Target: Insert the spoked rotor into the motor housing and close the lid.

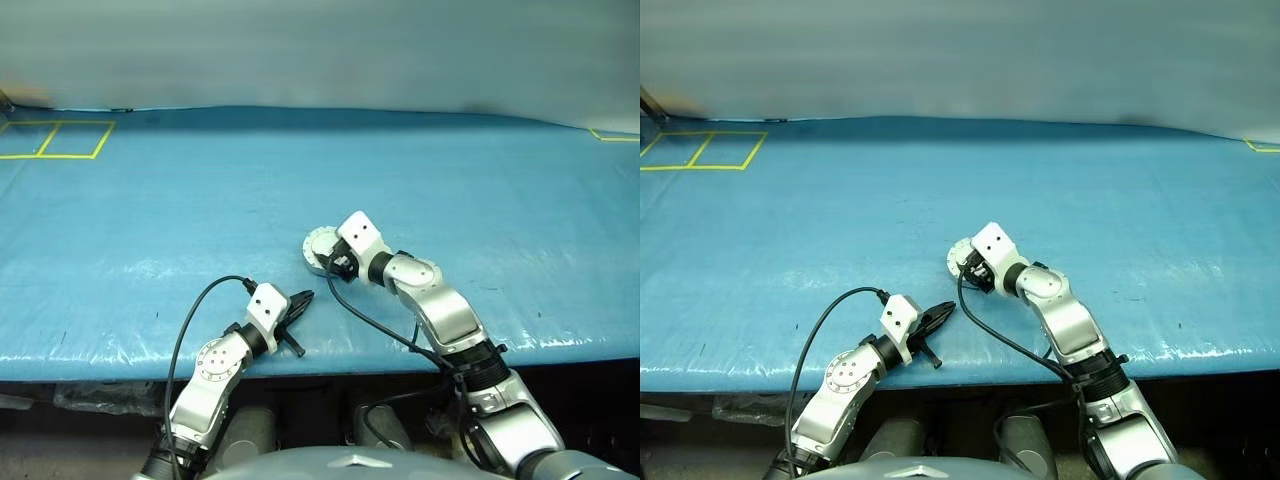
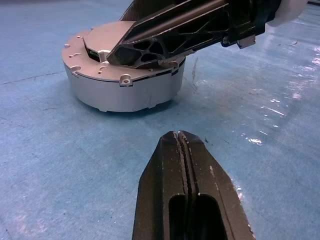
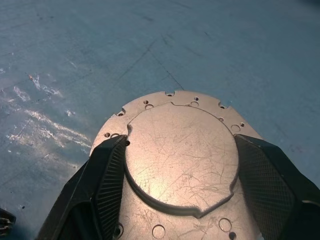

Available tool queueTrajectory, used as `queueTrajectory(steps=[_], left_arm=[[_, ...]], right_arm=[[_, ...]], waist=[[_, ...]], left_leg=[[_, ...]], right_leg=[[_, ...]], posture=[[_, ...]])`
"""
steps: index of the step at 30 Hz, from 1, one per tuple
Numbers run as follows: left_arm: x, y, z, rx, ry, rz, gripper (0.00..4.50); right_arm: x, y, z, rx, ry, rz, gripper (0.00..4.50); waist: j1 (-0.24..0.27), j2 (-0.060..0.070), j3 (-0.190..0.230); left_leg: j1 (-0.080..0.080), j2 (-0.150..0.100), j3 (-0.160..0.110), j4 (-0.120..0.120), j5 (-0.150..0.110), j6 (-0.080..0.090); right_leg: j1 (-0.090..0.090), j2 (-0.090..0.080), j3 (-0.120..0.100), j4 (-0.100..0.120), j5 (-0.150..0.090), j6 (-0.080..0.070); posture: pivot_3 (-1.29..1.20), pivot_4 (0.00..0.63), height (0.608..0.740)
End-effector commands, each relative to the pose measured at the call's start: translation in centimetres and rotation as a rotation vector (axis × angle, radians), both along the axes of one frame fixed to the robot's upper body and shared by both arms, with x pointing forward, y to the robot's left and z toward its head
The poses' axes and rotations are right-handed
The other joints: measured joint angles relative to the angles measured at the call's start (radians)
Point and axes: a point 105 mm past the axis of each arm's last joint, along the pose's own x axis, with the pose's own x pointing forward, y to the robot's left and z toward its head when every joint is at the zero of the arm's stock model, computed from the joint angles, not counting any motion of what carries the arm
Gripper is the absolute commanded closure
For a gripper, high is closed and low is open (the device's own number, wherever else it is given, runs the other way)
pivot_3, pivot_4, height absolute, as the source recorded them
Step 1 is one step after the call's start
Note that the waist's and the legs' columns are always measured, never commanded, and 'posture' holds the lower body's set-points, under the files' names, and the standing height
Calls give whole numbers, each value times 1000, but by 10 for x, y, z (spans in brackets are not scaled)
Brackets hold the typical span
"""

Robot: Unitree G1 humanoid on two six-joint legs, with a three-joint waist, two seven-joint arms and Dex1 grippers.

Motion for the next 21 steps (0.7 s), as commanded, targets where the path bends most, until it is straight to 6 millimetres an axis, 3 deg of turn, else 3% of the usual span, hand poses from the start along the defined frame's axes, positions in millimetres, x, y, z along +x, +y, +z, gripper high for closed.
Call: queueTrajectory(steps=[1, 9, 11, 14, 21], left_arm=[[1, -2, 6, -1, -23, -7, 4500], [1, -2, 6, -1, -25, -7, 4500], [2, -2, 6, -1, -25, -7, 4500], [2, -2, 6, -2, -25, -7, 4500], [7, 0, 12, -23, -32, 28, 4500]], right_arm=[[-8, -19, -42, -103, 133, -48, 1480], [-5, -7, -28, 218, 284, -160, 1480], [-5, -8, -30, 190, 282, -170, 1480], [-9, -11, -41, 0, 211, -100, 1480], [-12, -11, -42, -29, 185, -76, 1480]], waist=[[1, 0, 0], [0, -1, 0], [0, -1, 0], [0, 0, 0], [0, -1, 0]], left_leg=[[0, 0, 0, 0, 0, 0], [-1, 1, 0, -1, 0, 0], [-1, 1, 0, -2, 0, 0], [-1, 1, 0, -4, 0, 0], [-1, 1, -1, -4, 0, 0]], right_leg=[[0, 0, 0, 0, 0, 0], [-1, 0, 0, -1, 0, 0], [-1, 0, 0, -1, 0, -1], [-1, -1, 0, -3, 0, -1], [0, -1, -1, -6, 0, -1]], posture=[[0, 150, 740], [0, 150, 740], [0, 150, 740], [0, 150, 740], [0, 150, 740]])
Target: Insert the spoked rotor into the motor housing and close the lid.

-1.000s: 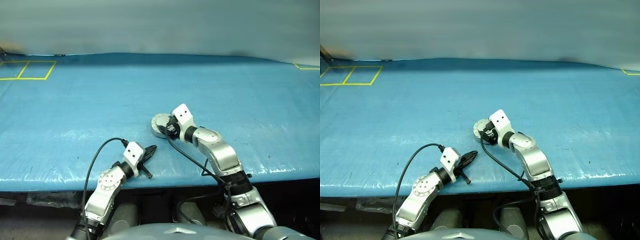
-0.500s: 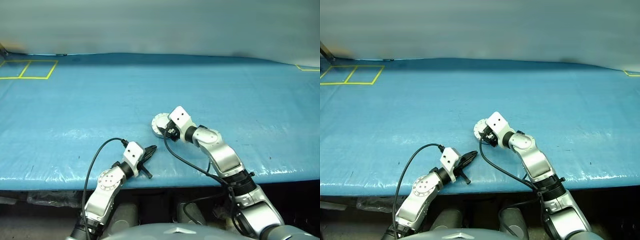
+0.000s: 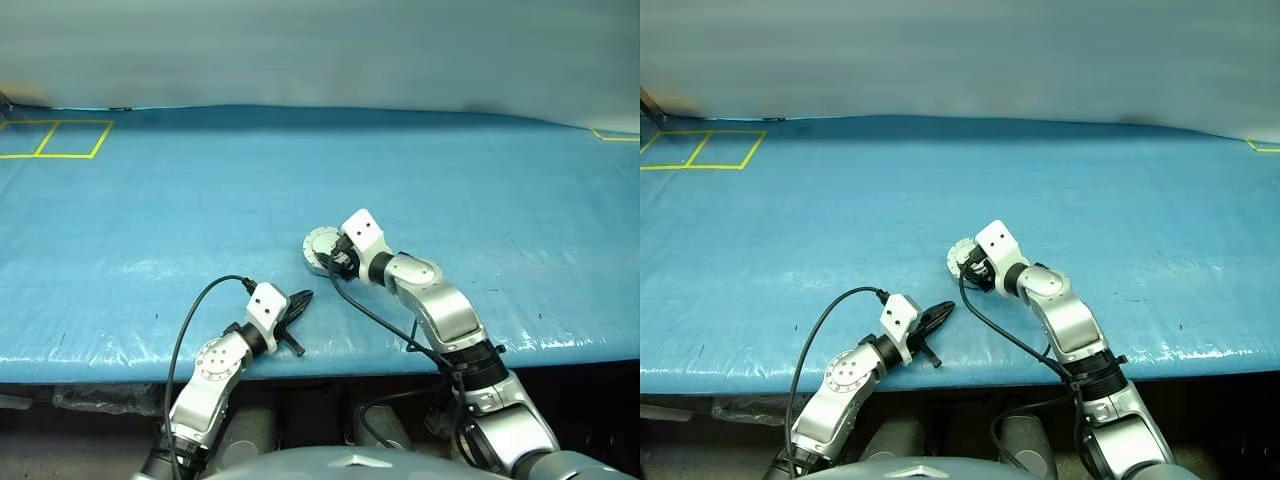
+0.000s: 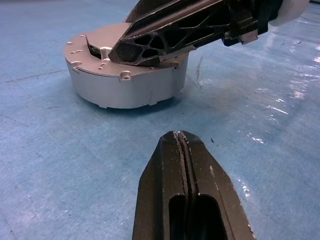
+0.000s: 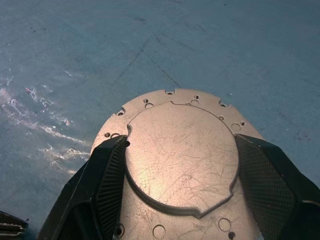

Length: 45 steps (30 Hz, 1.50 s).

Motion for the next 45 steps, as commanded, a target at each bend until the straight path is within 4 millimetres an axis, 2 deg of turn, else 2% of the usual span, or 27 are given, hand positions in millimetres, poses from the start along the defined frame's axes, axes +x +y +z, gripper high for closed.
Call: queueTrajectory(steps=[1, 5, 9, 12, 16, 21, 26, 39, 43, 45], left_arm=[[6, 0, 13, -17, -45, 16, 4500], [18, 6, 23, -44, -35, 86, 4500], [47, 20, 48, -157, 27, 272, 4500], [57, 18, 61, -263, 166, 234, 4500], [66, 17, 76, -394, 285, 159, 4500], [76, 16, 64, -348, 406, 139, 4500], [82, 10, 57, -295, 428, 138, 4500], [82, -9, 41, -198, 461, 131, 4500], [80, -13, 39, -193, 470, 123, 4500], [78, -15, 38, -188, 471, 115, 4500]], right_arm=[[-13, -12, -41, -107, 120, -15, 1480], [-14, -11, -44, -117, 120, -11, 1480], [-14, -9, -44, -110, 120, -14, 1480], [-14, -10, -44, -110, 120, -16, 1480], [-14, -9, -44, -112, 118, -20, 1480], [-13, -9, -44, -111, 118, -23, 1480], [-13, -10, -43, -110, 114, -30, 1480], [-15, -9, -44, -106, 126, -32, 1480], [-20, -9, -41, -59, 131, -24, 1480], [-22, -13, -36, -29, 111, -31, 723]], waist=[[0, 0, 0], [0, 0, 0], [0, -1, 0], [-1, -2, 0], [-3, -2, -1], [-2, -2, -1], [-1, -3, -1], [1, -4, -2], [4, -5, -3], [9, -6, -3]], left_leg=[[0, 0, 0, 0, 0, 0], [0, 0, 0, -1, 0, 0], [0, 0, 0, -1, 0, 0], [0, 0, 0, -1, 0, 0], [0, 0, 0, -1, 0, 0], [1, -3, -1, -1, 1, -1], [2, -3, -1, -1, 1, -1], [1, -3, -2, -1, 1, -3], [1, -3, -3, -1, 1, -2], [1, -4, -4, -2, 1, -2]], right_leg=[[0, 0, 0, 0, 0, 0], [0, 0, 0, -1, 0, 0], [1, 0, -1, -2, 1, 2], [2, 2, -2, -3, 2, 10], [2, 4, -4, -4, 3, 10], [3, 4, -4, -4, 5, 8], [3, 4, -3, -4, 4, 8], [3, 2, 0, -4, 4, 6], [3, 1, 0, -4, 4, 5], [4, 1, -1, -5, 4, 5]], posture=[[0, 150, 740], [0, 150, 740], [0, 150, 740], [0, 150, 740], [0, 150, 740], [0, 150, 740], [0, 150, 740], [0, 150, 740], [0, 150, 740], [0, 150, 740]])
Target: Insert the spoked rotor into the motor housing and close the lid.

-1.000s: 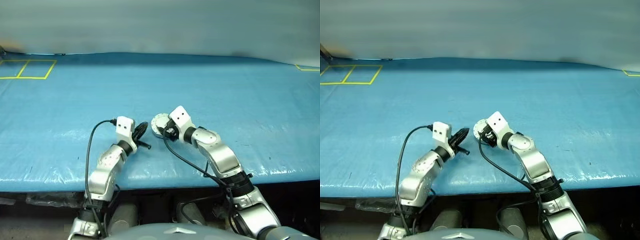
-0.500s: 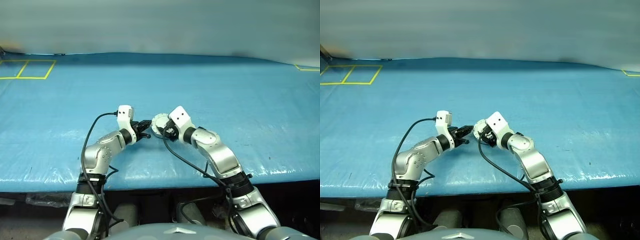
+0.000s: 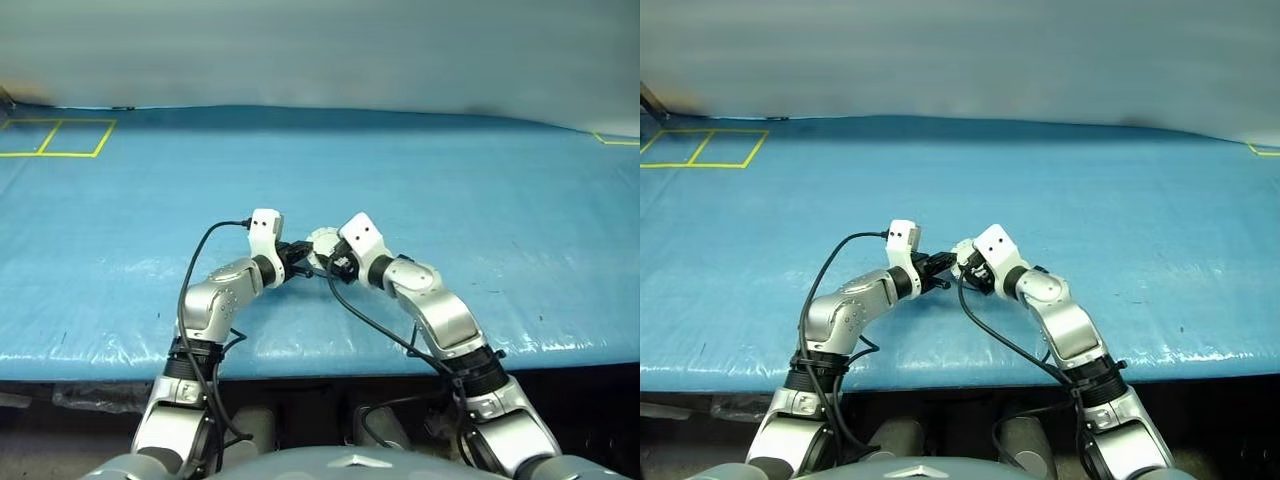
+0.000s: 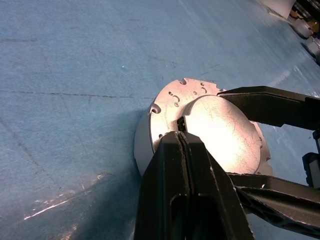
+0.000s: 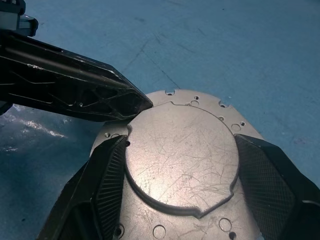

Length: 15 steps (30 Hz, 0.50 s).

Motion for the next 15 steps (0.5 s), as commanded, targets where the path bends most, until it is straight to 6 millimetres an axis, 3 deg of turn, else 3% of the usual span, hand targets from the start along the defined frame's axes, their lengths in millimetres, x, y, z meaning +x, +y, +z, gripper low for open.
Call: queueTrajectory(steps=[1, 3, 9, 12, 15], left_arm=[[-4, -7, -6, 27, 16, -29, 4500], [-5, -6, -7, 36, 14, -32, 4500], [-5, -4, -8, 39, 12, -32, 4500], [-4, -4, -8, 36, 9, -31, 4500], [-4, -5, -8, 35, 5, -31, 4500]], right_arm=[[-19, -12, -31, -6, 130, -27, 512], [-25, -17, -27, 18, 124, -46, 39], [-46, -26, 1, 147, 78, -78, 39], [-55, -25, 24, 301, 41, -82, 39], [-57, -29, 27, 422, 72, -153, 39]], waist=[[6, -1, 0], [12, -1, 0], [25, -1, -1], [26, -1, 0], [24, -1, 0]], left_leg=[[0, 0, 0, -1, 0, 0], [0, -1, -1, -4, 0, 0], [-1, -2, -1, -10, 0, -1], [-3, -2, -1, -10, 1, -2], [-7, -2, -2, -10, 2, -3]], right_leg=[[0, 0, 0, -1, 0, 0], [-1, -1, 0, -2, 0, 0], [-2, -2, -1, -4, 0, 1], [-2, -2, -1, -4, 0, 1], [-4, -2, -2, -4, 0, 1]], posture=[[0, 150, 740], [0, 150, 740], [0, 150, 740], [0, 150, 740], [0, 150, 740]])
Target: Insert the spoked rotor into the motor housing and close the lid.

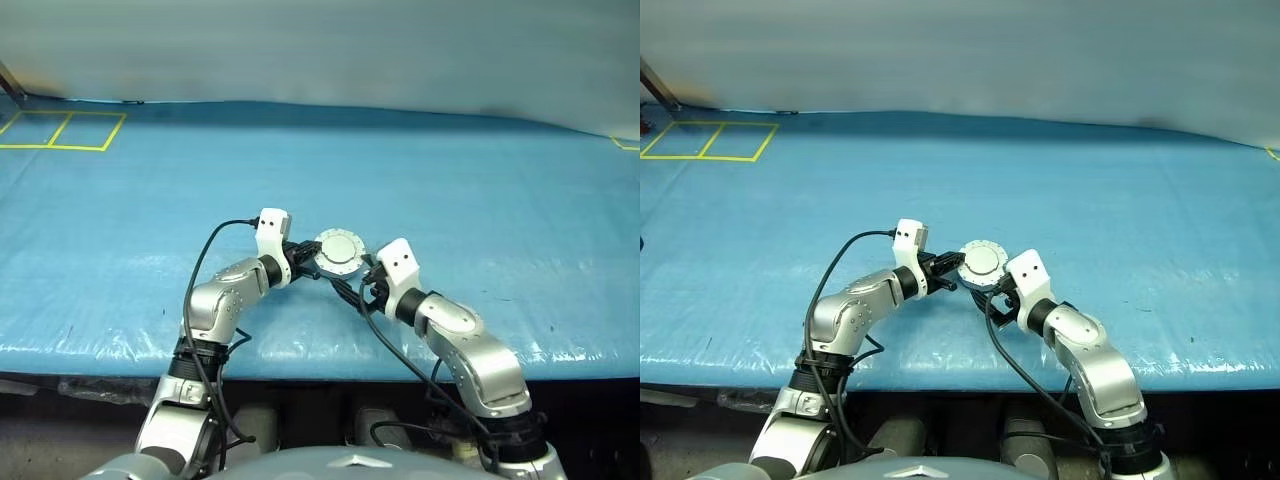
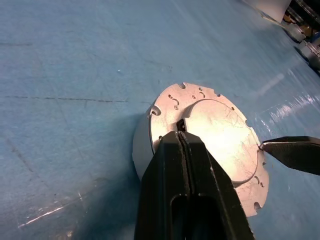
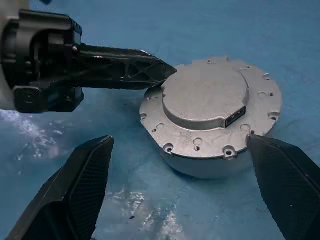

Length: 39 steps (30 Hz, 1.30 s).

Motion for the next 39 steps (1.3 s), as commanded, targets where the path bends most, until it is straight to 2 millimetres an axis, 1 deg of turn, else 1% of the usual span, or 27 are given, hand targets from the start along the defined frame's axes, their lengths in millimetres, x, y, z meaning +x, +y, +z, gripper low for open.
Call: queueTrajectory(steps=[1, 6, 8, 10, 12, 15, 18, 25, 28, 30, 33, 34, 39], left_arm=[[-2, -1, -10, 28, 26, -5, 4500], [-3, -3, -10, 27, 18, -8, 4500], [-4, -3, -9, 28, 14, -10, 4500], [-4, -3, -10, 27, 13, -11, 4500], [-5, -3, -10, 29, 13, -12, 4500], [-6, -3, -11, 33, 13, -12, 4500], [-6, -2, -13, 43, 13, -8, 4500], [-6, 1, -15, 43, 15, 2, 4500], [-6, 2, -15, 48, 15, 5, 4500], [-6, 2, -15, 49, 13, 4, 4500], [-6, 2, -16, 53, 13, 4, 4500], [-7, 3, -17, 55, 14, 5, 4500], [-8, 3, -18, 55, 19, 5, 4500]], right_arm=[[0, -4, 11, 140, 18, -78, 39], [3, -3, -7, 325, 178, -227, 39], [8, -1, -14, 412, 239, -302, 39], [12, 2, -17, 504, 288, -348, 39], [16, 6, -15, 596, 320, -359, 39], [18, 15, -12, 717, 369, -336, 39], [16, 24, -9, 813, 415, -297, 39], [8, 42, -5, 915, 493, -215, 39], [10, 48, -4, 931, 502, -200, 39], [12, 47, -1, 974, 500, -208, 39], [17, 41, -5, 1045, 511, -260, 628], [17, 40, -6, 1049, 517, -267, 892], [14, 40, -10, 1050, 529, -268, 2530]], waist=[[0, 0, 0], [1, 0, 0], [1, 1, 0], [1, 1, 1], [-1, 1, 1], [-1, 1, 1], [-4, 2, 1], [-6, 2, 1], [-7, 2, 1], [-7, 2, 1], [-7, 2, 1], [-8, 2, 1], [-8, 2, 0]], left_leg=[[-2, 0, 0, 0, 0, 0], [-5, 0, -4, 1, 3, -4], [-6, 0, -5, 0, 3, -5], [-6, -1, -5, 0, 3, -5], [-6, -1, -5, 0, 3, -5], [-6, -1, -6, 0, 4, -5], [-6, -1, -6, 0, 4, -5], [-5, -1, -6, 1, 2, -1], [-5, -1, -6, 1, 2, -2], [-5, -1, -6, 1, 3, -2], [-5, -1, -5, 1, 3, -2], [-5, -1, -5, 1, 3, -2], [-5, -1, -5, 1, 3, -2]], right_leg=[[-2, 0, 0, 0, 0, 0], [-3, 2, -1, 0, 0, 0], [-3, 2, -2, 0, 0, 0], [-3, 2, -2, 0, 0, 0], [-3, 2, -2, 0, 0, 0], [-3, 3, -2, 0, 0, 0], [-3, 4, -2, 0, 0, 0], [-2, 5, -2, 1, 0, 0], [-2, 5, -2, 1, 0, 0], [-2, 5, -2, 1, 0, 1], [-2, 6, -2, 1, 1, 1], [-2, 6, -2, 1, 1, 1], [-2, 6, -2, 1, 1, 1]], posture=[[0, 150, 740], [0, 150, 740], [0, 150, 740], [0, 150, 740], [0, 150, 740], [0, 150, 740], [0, 150, 740], [0, 150, 740], [0, 150, 740], [0, 150, 740], [0, 150, 740], [0, 150, 740], [0, 150, 740]])
